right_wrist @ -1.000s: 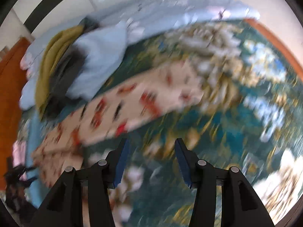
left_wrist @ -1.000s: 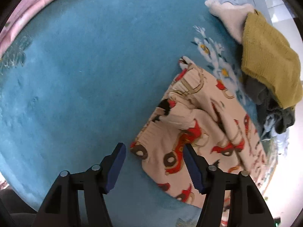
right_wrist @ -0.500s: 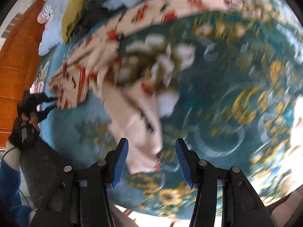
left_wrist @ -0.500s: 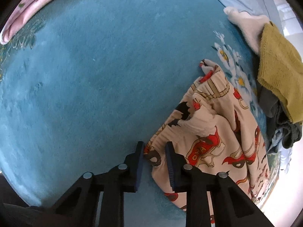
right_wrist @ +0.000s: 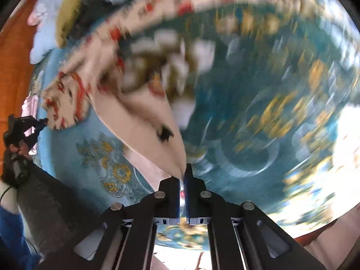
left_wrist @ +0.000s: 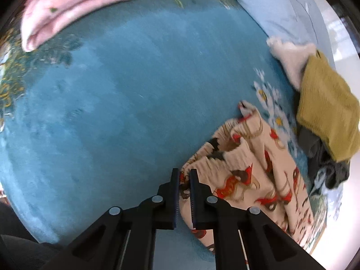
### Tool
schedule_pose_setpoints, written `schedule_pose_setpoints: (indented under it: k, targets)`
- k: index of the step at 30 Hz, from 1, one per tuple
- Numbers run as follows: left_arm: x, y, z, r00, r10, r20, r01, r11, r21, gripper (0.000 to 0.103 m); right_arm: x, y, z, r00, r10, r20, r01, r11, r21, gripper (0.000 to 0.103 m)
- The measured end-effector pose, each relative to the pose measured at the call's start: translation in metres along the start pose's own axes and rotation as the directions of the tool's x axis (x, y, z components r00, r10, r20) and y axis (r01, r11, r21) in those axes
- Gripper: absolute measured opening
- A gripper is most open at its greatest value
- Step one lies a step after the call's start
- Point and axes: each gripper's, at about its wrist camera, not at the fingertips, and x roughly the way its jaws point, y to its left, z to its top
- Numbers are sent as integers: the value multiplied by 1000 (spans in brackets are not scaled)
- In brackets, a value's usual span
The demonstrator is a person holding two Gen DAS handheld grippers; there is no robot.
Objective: Fold clothes
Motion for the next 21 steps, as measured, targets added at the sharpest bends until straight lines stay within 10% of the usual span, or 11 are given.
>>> schedule_pose_setpoints:
  k: [11,21]
  targets:
    - [-8,27,14,1000,14,12,-13,999,-43,9,-37,-65,140,928,-359,101,360,933,13,3]
    - [1,27,18,1000,29,4,-29,998,-53,9,-47,-76,193,925,-336,177,330,942,61,32]
